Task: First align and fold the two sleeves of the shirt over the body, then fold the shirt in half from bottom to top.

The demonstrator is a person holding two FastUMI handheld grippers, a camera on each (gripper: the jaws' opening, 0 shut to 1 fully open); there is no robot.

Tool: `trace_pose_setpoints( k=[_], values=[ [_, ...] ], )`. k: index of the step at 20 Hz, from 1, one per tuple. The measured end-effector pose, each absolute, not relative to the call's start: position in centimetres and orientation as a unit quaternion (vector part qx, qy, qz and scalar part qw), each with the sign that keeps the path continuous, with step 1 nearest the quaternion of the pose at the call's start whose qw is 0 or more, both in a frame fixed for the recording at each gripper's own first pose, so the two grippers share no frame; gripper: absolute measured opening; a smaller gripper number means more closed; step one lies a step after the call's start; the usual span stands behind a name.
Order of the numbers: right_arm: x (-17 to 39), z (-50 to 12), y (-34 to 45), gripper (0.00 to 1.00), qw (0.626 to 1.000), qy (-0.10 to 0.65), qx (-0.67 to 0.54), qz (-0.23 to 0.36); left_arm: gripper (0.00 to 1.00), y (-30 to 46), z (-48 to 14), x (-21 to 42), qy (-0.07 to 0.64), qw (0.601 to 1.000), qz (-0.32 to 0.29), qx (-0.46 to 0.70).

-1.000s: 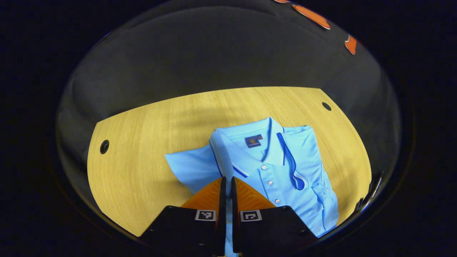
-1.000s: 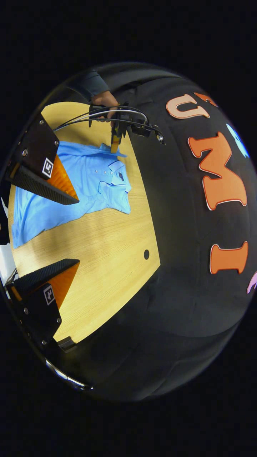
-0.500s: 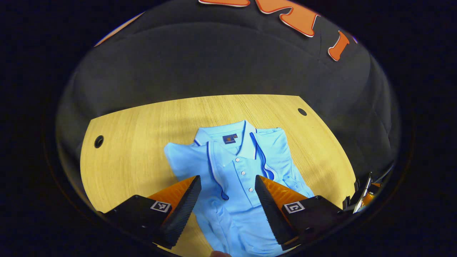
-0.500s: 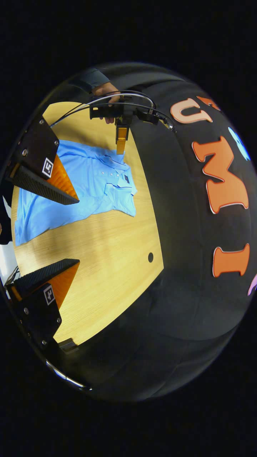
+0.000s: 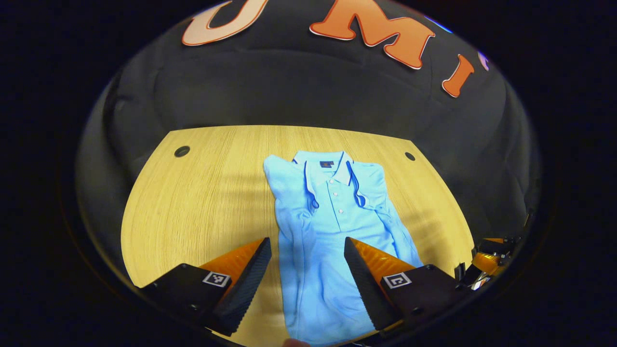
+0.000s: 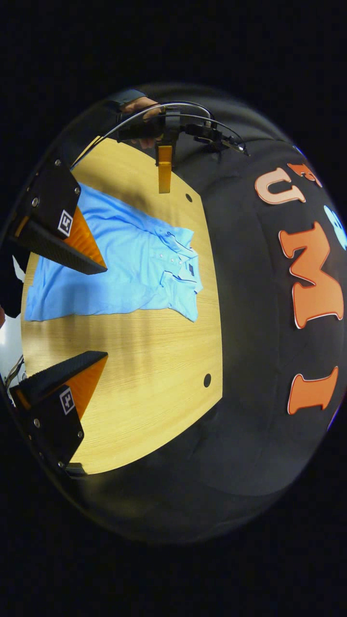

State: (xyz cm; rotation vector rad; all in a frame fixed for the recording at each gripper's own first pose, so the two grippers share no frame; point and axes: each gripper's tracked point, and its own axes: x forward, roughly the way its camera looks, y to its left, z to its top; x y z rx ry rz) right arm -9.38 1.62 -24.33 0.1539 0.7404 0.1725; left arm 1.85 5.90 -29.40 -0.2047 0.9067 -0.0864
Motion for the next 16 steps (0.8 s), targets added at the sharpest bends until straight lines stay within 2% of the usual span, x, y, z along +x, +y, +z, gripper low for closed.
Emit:
trace_pose_setpoints(
  k=[6,7,9,16],
  values=[
    [-12.1,-27.0,2.2,0.97,0.913,0.386,0.060,0.120,1.00,5.6,-31.1,-6.2,0.462,0.880,-0.011,-0.108],
    [-12.7,-27.7,2.4,0.97,0.910,0.392,0.059,0.124,0.96,5.7,-31.6,-7.4,0.468,0.877,-0.004,-0.105],
    [-13.7,-29.1,2.5,0.98,0.902,0.406,0.057,0.132,1.00,5.3,-32.5,-9.7,0.479,0.871,0.004,-0.109],
    [-16.8,-33.6,3.6,0.98,0.878,0.452,0.023,0.154,0.99,4.1,-36.4,-17.0,0.526,0.846,0.012,-0.087]
  ],
)
